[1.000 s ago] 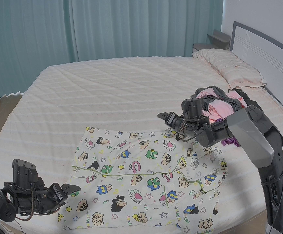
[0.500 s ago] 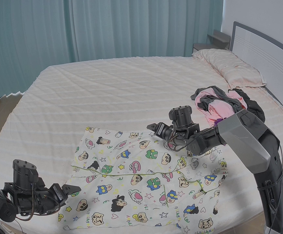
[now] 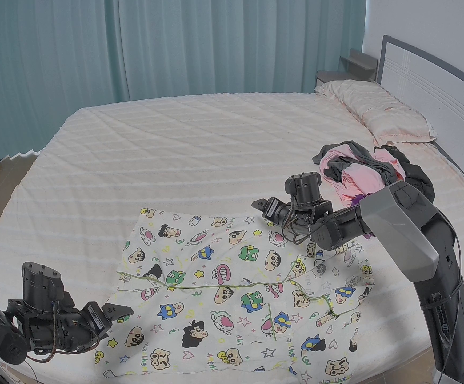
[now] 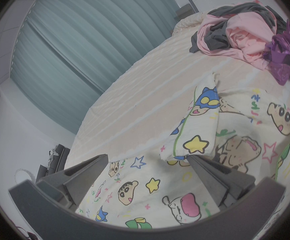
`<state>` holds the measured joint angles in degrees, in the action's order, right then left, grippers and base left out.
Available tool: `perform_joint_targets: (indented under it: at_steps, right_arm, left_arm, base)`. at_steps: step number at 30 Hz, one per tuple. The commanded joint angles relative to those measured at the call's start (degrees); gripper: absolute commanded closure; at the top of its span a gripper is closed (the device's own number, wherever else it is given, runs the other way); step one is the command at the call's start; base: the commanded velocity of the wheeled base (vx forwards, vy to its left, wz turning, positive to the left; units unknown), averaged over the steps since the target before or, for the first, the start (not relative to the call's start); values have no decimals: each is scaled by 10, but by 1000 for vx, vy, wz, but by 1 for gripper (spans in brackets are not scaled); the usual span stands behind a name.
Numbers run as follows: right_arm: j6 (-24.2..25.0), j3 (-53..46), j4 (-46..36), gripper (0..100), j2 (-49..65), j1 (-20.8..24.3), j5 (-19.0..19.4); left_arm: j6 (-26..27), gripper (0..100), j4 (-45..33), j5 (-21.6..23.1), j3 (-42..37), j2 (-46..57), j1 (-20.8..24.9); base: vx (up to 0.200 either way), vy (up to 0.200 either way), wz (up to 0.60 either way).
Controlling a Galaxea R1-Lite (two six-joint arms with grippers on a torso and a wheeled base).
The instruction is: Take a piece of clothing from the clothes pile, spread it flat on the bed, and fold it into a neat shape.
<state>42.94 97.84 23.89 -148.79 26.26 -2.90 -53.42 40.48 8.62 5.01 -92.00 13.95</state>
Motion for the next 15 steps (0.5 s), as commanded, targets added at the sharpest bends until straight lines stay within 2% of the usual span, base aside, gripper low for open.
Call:
perform_joint_targets:
  at_steps: [1,7,15]
  right_arm:
    - [0,48,-15,0,-20,-12,-3]
    - [2,167,-12,0,-69,-18,-4]
    - [0,167,-44,0,-118,-31,-31]
  left_arm:
    - [0,0,0,1,0,-1,0]
    - [0,0,0,0,0,-1,0]
    - [0,0,0,0,0,-1,-1]
  base:
    - [0,0,0]
    - [0,0,0]
    - [0,0,0]
